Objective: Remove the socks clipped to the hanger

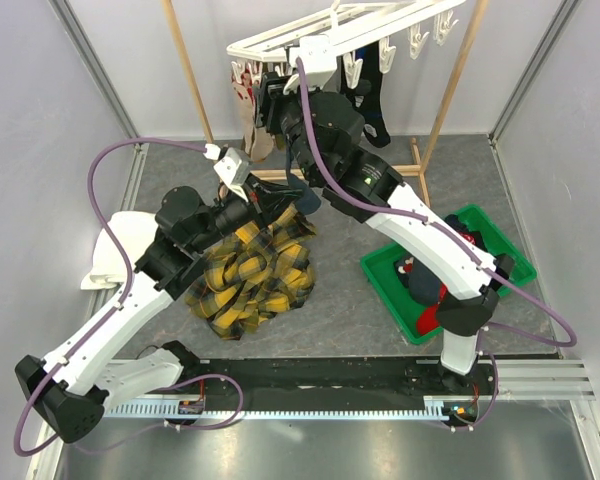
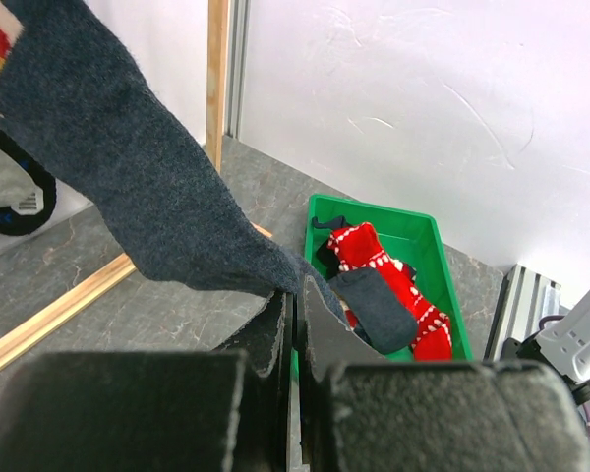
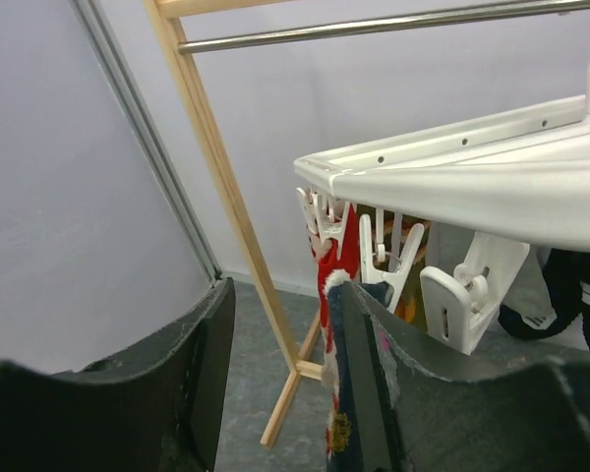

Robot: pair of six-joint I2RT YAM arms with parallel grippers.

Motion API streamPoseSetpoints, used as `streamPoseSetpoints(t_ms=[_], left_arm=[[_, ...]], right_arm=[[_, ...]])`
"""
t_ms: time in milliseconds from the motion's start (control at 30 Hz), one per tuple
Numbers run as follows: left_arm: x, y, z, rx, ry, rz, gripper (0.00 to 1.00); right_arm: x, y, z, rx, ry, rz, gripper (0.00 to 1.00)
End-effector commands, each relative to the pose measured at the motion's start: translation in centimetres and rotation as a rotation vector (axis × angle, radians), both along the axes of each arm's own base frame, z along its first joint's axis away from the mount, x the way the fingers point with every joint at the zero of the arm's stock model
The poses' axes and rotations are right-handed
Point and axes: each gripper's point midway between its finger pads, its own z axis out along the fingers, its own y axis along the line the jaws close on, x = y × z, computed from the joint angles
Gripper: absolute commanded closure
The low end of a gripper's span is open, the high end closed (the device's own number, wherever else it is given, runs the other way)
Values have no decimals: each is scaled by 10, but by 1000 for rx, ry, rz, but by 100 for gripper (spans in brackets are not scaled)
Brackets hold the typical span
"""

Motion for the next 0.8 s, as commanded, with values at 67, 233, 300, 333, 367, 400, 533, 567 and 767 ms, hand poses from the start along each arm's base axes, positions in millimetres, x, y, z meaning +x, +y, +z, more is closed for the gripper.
streamPoseSetpoints(t_ms=[67,233,300,333,367,400,533,567,767], left_arm=[[-9,5,18,-34,-56,-6,98],[-7,5,16,-21,-57,2,98],[-5,5,14,-11,-63,9,98],[-5,6,12,-3,-70,12,98],[-4,6,10,2,-71,14,98],[-3,6,8,5,-79,19,98],[8,4,0,21,-86,48,98],[12,2,-5,28,-76,49,98],[21,-4,-9,28,-63,53,98]], right_arm=[[15,-32,18,82,26,-90,39],[21,-43,11,105,70,-100,34],[26,-48,5,108,93,-110,34],[28,-50,4,111,100,-112,34],[32,-54,3,118,107,-112,34],[34,-55,0,126,118,-108,34],[36,-60,3,141,119,-109,34],[34,-60,4,144,119,-105,34],[39,-67,1,149,128,-110,34]])
